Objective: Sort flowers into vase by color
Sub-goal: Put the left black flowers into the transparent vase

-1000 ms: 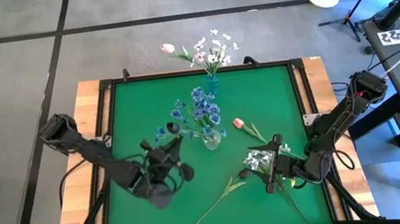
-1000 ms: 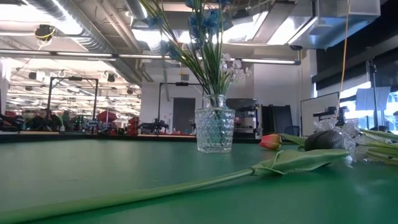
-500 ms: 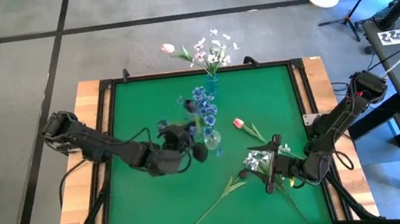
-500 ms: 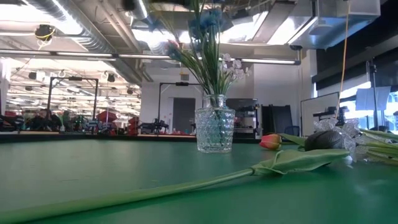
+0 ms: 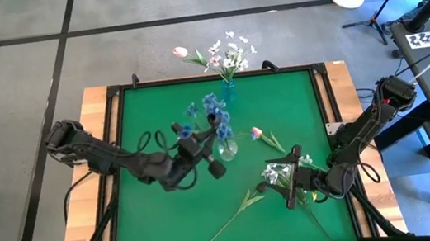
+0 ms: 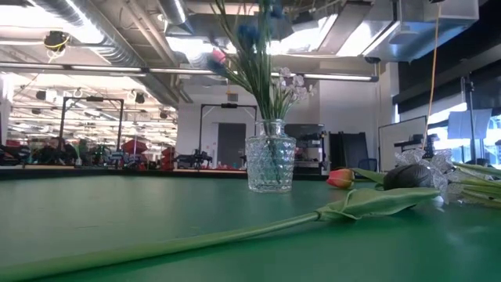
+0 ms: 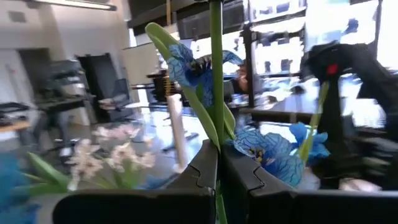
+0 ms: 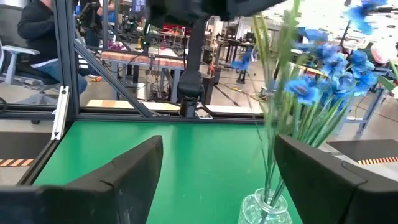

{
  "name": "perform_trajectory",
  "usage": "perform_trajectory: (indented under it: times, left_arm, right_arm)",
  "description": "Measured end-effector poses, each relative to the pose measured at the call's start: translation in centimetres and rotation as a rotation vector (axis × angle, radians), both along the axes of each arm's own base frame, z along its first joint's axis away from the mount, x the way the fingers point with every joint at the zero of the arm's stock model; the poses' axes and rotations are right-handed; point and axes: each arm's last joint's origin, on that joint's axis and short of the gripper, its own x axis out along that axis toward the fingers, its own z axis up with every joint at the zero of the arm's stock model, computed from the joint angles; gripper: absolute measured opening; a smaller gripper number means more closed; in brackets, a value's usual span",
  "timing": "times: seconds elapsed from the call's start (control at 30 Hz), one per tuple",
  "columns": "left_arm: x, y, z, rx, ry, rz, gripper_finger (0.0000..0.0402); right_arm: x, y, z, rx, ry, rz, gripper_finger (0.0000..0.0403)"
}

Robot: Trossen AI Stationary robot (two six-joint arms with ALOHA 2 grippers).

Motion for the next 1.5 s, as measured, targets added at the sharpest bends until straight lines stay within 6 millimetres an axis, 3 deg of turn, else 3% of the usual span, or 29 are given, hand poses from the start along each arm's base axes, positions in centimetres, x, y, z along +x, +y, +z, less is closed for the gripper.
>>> perform_trajectory:
  times: [0.27,0.57,0.7,1.03,1.5]
  left_arm:
    - [2.0,2.6,-1.8,0.024,0.065,0.035,0.0]
    - [4.6,3.6,-5.4,0.018,0.087,0.042,0.0]
    - [4.9,3.0,-5.7,0.01,0.057,0.027,0.0]
    - [3.5,-0.3,-4.3,0.066,0.011,-0.002,0.0]
    - [2.9,-1.4,-4.3,0.092,0.062,0.038,0.0]
  right_arm:
    - [0.0,0.0,-0.3,-0.025,0.024,0.0,0.0307]
    - [0.0,0.0,-0.6,-0.055,0.053,0.0,0.0307]
    - [0.0,0.0,-0.9,-0.069,0.071,0.0,0.0307]
    - [0.0,-0.1,-1.2,-0.058,0.092,-0.004,0.0307]
    - [0.0,-0.1,-1.2,-0.034,0.086,-0.005,0.0307]
